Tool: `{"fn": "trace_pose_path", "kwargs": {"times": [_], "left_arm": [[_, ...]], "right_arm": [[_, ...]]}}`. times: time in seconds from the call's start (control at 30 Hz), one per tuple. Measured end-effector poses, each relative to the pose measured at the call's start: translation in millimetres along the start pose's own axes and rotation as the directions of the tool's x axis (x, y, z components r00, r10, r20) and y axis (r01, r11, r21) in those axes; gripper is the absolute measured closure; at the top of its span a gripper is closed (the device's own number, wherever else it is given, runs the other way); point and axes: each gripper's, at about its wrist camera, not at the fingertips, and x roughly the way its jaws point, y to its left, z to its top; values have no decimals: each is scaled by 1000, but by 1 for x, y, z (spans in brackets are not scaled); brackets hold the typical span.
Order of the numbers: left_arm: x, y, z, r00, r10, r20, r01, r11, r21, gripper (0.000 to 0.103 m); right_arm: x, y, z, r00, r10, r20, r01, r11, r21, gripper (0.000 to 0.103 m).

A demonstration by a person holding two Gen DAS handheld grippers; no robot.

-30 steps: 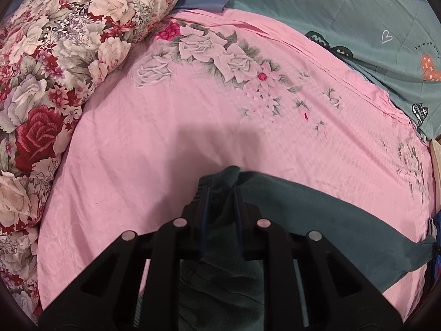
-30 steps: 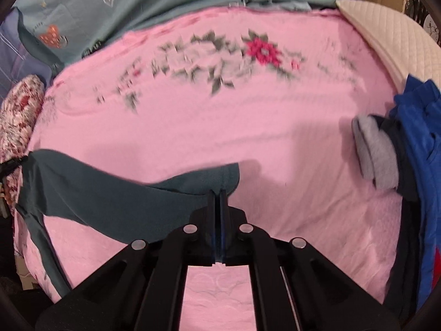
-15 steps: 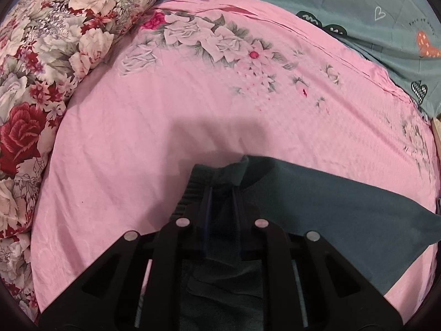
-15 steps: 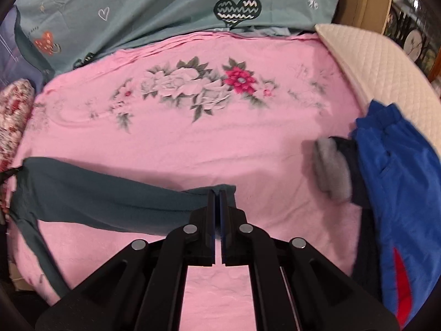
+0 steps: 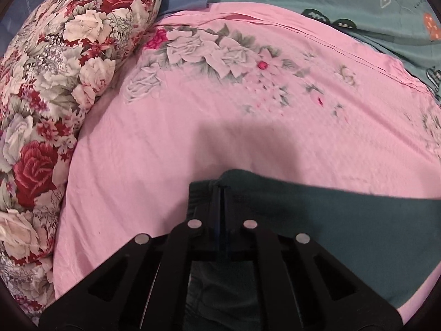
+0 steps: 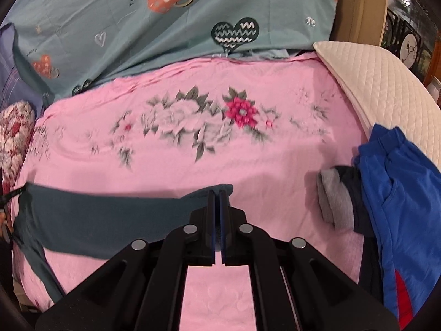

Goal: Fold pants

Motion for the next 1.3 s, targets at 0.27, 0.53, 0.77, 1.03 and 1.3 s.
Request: {"fn": "trace_pose_path", "kwargs": {"times": [0.27, 0.53, 0.77, 1.03, 1.3], "left_arm": [[8, -12, 2, 999, 46, 1, -46, 999, 9, 100], [-21, 15, -16, 999, -42, -2, 42, 998, -54, 97], [-34, 7, -41, 994, -104, -9, 104, 994, -42, 89], [-31, -9, -58, 996, -87, -15, 87, 996, -9, 86], [-27, -13, -59, 997, -79, -1, 79, 997, 0, 81]], "right_arm": [[136, -4, 60, 953, -176, -247, 175, 984, -24, 97], [133, -40, 42, 970, -107, -217, 125, 989, 73, 61], [108, -37, -8, 969, 100, -224, -100, 995, 10, 61], [74, -7, -7, 964, 230, -135, -231, 973, 8, 92], [70, -37, -5, 964, 18, -266, 11, 994, 107, 87]]}}
